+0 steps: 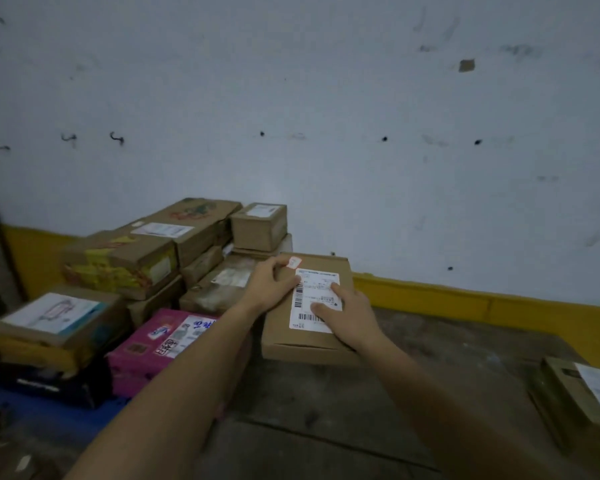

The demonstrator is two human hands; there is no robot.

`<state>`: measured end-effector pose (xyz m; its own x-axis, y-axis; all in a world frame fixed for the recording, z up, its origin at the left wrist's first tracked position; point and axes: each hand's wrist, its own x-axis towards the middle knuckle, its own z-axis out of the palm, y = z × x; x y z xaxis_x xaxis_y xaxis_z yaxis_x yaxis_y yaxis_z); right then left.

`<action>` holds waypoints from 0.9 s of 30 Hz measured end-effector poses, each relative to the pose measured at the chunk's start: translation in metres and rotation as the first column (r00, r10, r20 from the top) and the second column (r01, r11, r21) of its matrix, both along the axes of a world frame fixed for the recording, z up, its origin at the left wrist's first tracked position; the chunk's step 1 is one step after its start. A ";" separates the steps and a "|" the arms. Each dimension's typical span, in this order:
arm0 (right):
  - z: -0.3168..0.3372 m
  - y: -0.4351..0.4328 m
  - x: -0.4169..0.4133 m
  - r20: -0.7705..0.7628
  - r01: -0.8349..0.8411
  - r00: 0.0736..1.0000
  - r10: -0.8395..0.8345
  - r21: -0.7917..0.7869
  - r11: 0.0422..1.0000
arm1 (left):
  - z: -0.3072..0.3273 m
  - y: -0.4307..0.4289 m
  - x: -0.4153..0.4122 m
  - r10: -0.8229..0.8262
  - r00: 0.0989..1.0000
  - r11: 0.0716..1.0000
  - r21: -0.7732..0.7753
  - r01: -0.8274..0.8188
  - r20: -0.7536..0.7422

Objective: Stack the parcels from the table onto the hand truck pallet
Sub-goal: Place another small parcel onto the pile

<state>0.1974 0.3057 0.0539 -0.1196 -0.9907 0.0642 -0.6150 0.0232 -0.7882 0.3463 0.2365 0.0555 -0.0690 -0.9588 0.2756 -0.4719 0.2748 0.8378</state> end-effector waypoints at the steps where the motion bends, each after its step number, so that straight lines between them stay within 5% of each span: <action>1: -0.001 -0.009 0.008 0.003 -0.005 1.000 0.005 0.006 1.000 | -0.001 -0.007 0.008 0.008 1.000 1.000 -0.001 -0.008 0.000; 14: -0.009 -0.128 0.103 0.059 -0.096 0.994 0.095 0.018 0.995 | -0.005 -0.116 0.107 0.106 0.986 0.990 0.078 -0.116 0.126; 27: -0.043 -0.183 0.170 0.049 0.069 0.996 -0.076 0.131 0.989 | -0.027 -0.198 0.142 0.012 0.954 0.994 0.099 -0.044 0.298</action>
<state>0.3671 0.1227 0.0112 -0.1912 -0.9789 -0.0723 -0.5651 0.1700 -0.8073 0.4880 0.0388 0.0286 -0.1053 -0.9837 0.1460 -0.7099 0.1771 0.6817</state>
